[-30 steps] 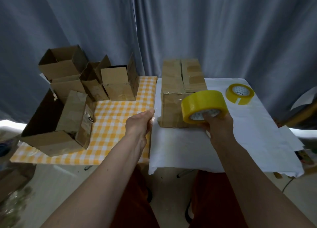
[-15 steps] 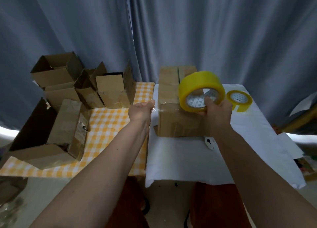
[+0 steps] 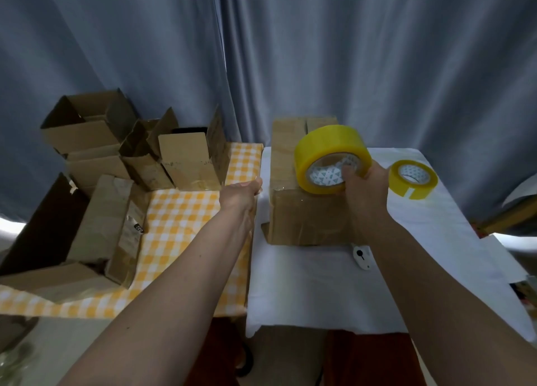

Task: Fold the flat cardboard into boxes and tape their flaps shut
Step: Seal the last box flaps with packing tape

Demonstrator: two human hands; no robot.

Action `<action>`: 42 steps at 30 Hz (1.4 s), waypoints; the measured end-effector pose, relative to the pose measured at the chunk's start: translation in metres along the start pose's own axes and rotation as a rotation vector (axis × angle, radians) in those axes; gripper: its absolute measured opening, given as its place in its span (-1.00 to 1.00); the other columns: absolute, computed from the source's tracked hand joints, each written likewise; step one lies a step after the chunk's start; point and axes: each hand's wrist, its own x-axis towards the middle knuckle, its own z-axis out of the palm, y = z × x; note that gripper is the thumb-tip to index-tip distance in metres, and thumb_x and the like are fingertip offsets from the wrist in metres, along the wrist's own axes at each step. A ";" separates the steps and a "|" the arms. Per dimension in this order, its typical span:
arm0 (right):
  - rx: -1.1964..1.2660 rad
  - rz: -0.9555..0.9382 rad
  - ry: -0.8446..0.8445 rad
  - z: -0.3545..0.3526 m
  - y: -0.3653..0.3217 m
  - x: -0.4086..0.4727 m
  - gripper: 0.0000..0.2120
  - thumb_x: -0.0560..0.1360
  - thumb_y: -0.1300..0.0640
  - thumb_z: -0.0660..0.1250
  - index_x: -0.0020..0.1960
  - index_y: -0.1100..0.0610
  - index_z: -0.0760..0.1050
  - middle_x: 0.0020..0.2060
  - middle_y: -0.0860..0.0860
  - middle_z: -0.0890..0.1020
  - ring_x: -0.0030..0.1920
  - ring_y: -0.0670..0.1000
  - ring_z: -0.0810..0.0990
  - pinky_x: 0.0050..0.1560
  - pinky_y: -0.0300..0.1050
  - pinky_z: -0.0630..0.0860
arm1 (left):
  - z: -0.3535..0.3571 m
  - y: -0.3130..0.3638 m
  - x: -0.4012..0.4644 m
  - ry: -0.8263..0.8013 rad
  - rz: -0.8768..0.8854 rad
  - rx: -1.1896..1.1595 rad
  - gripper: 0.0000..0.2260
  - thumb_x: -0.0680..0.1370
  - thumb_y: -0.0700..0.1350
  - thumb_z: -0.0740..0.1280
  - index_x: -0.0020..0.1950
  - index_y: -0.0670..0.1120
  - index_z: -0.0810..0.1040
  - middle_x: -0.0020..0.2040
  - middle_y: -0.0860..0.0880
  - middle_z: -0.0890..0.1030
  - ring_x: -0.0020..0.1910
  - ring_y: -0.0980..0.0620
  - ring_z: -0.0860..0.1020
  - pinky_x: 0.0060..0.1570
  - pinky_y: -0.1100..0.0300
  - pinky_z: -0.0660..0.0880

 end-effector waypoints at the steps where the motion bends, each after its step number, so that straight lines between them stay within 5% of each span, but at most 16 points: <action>1: -0.001 0.004 0.001 0.001 0.001 0.001 -0.78 0.54 0.13 0.28 0.11 0.25 0.50 0.03 0.22 0.60 0.05 0.21 0.57 0.10 0.16 0.52 | 0.000 -0.001 0.002 0.002 -0.003 -0.005 -0.83 0.47 -0.12 0.47 -0.25 -0.12 0.54 -0.28 0.00 0.56 -0.43 0.07 0.40 -0.17 0.19 0.38; 14: -0.133 0.026 -0.020 0.007 0.025 -0.001 -0.75 0.58 0.08 0.24 0.13 0.23 0.50 0.05 0.19 0.60 0.08 0.18 0.55 -0.03 -0.12 0.39 | 0.007 -0.030 0.010 -0.012 -0.128 0.011 -0.81 0.49 -0.14 0.44 -0.28 -0.13 0.52 -0.34 -0.03 0.52 -0.48 0.05 0.33 -0.40 0.23 0.32; 18: -0.144 0.011 -0.026 0.008 0.027 -0.004 -0.75 0.58 0.10 0.24 0.15 0.24 0.49 0.06 0.19 0.60 0.08 0.19 0.54 -0.03 -0.12 0.38 | 0.019 -0.042 0.008 -0.016 -0.060 0.089 -0.73 0.57 -0.11 0.32 -0.33 -0.12 0.46 -0.35 -0.07 0.47 -0.35 -0.06 0.40 -0.17 0.14 0.37; 20: -0.157 -0.005 -0.027 0.008 0.029 -0.005 -0.77 0.58 0.10 0.23 0.13 0.24 0.48 0.05 0.19 0.59 0.08 0.19 0.54 -0.04 -0.12 0.37 | 0.024 -0.047 0.006 0.001 0.000 0.194 -0.69 0.62 -0.10 0.23 -0.30 -0.18 0.44 -0.31 -0.15 0.49 -0.21 -0.13 0.48 -0.23 0.15 0.40; 22: -0.163 0.000 -0.020 0.007 0.029 -0.005 -0.71 0.58 0.09 0.23 0.19 0.27 0.46 0.11 0.20 0.57 0.14 0.20 0.52 0.03 -0.07 0.40 | 0.027 -0.050 0.003 -0.020 0.055 0.355 -0.69 0.66 -0.06 0.14 -0.05 -0.31 0.46 -0.04 -0.30 0.57 0.01 -0.23 0.55 -0.13 0.05 0.46; 25: -0.173 0.015 -0.037 0.007 0.029 -0.004 -0.68 0.58 0.10 0.23 0.24 0.28 0.44 0.14 0.21 0.56 0.16 0.21 0.52 0.10 -0.02 0.43 | 0.020 -0.050 -0.001 -0.029 0.088 0.645 -0.57 0.65 -0.04 0.16 0.39 -0.31 0.23 0.34 -0.29 0.41 0.31 -0.25 0.40 0.22 -0.01 0.36; 28: -0.187 0.017 -0.050 0.008 0.029 -0.004 -0.74 0.58 0.11 0.24 0.18 0.26 0.45 0.06 0.18 0.58 0.11 0.20 0.53 -0.01 -0.08 0.41 | 0.007 -0.051 -0.013 0.049 0.535 0.775 -0.51 0.57 -0.25 0.24 0.49 -0.18 0.20 0.44 -0.18 0.30 0.43 -0.16 0.25 0.39 0.00 0.27; 31: -0.167 0.016 -0.040 0.008 0.028 -0.007 -0.75 0.57 0.11 0.25 0.17 0.24 0.45 0.02 0.15 0.58 0.10 0.20 0.54 -0.01 -0.08 0.39 | 0.005 -0.060 -0.026 -0.186 1.000 1.027 -0.41 0.50 -0.36 0.20 0.52 -0.11 0.18 0.50 -0.13 0.22 0.48 -0.11 0.17 0.44 -0.01 0.19; 34: -0.171 0.027 -0.062 0.008 0.030 -0.010 -0.68 0.54 0.08 0.31 0.21 0.24 0.44 0.10 0.20 0.57 0.13 0.21 0.52 0.01 -0.08 0.39 | 0.003 -0.069 -0.025 -0.205 0.996 1.345 -0.26 0.51 -0.20 0.21 0.58 -0.15 -0.16 0.59 -0.09 -0.14 0.55 -0.03 -0.21 0.53 0.08 -0.18; 39: -0.118 0.048 -0.073 0.005 0.028 -0.013 -0.65 0.52 0.11 0.34 0.25 0.24 0.45 0.15 0.20 0.56 0.17 0.19 0.52 0.06 -0.11 0.41 | -0.007 -0.072 -0.026 -0.194 1.020 1.554 -0.18 0.49 -0.05 0.22 0.55 -0.18 -0.26 0.57 -0.13 -0.26 0.53 -0.05 -0.30 0.51 0.03 -0.26; 42: -0.159 -0.007 -0.014 -0.016 0.028 -0.006 -0.72 0.53 0.16 0.31 0.19 0.27 0.49 0.11 0.23 0.58 0.14 0.23 0.53 0.14 0.08 0.47 | -0.009 -0.073 -0.027 -0.190 1.009 1.556 -0.16 0.46 -0.05 0.22 0.54 -0.17 -0.27 0.56 -0.12 -0.28 0.53 -0.05 -0.32 0.47 0.06 -0.34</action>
